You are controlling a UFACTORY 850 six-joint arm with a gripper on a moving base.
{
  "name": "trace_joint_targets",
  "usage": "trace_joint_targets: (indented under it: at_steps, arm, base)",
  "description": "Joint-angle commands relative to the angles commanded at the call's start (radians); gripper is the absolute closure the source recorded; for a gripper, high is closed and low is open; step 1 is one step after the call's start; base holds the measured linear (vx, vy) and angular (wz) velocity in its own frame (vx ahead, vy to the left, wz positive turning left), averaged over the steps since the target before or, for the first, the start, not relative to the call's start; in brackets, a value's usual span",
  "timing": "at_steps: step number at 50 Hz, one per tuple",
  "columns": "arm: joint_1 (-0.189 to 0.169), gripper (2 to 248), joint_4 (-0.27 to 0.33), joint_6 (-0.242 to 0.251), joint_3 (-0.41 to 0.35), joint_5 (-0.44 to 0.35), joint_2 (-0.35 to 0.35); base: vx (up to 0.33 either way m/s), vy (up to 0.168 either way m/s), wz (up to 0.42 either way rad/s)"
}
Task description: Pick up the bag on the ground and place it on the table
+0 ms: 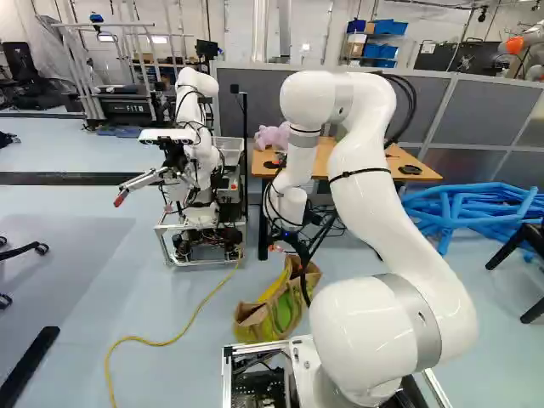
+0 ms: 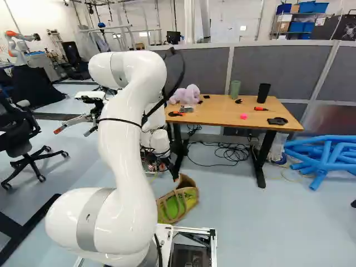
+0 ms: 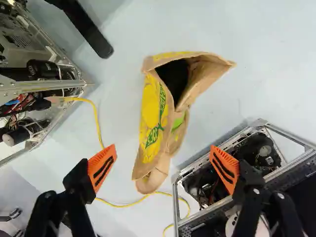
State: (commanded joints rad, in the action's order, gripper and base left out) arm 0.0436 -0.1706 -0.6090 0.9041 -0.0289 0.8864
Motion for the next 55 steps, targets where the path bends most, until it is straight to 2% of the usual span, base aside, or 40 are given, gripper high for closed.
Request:
trace_joint_targets:
  at_steps: [55]
  arm:
    - [0.000, 3, 0.000, 0.000, 0.162, 0.000, 0.227]
  base:
    - [0.000, 0.000, 0.000]
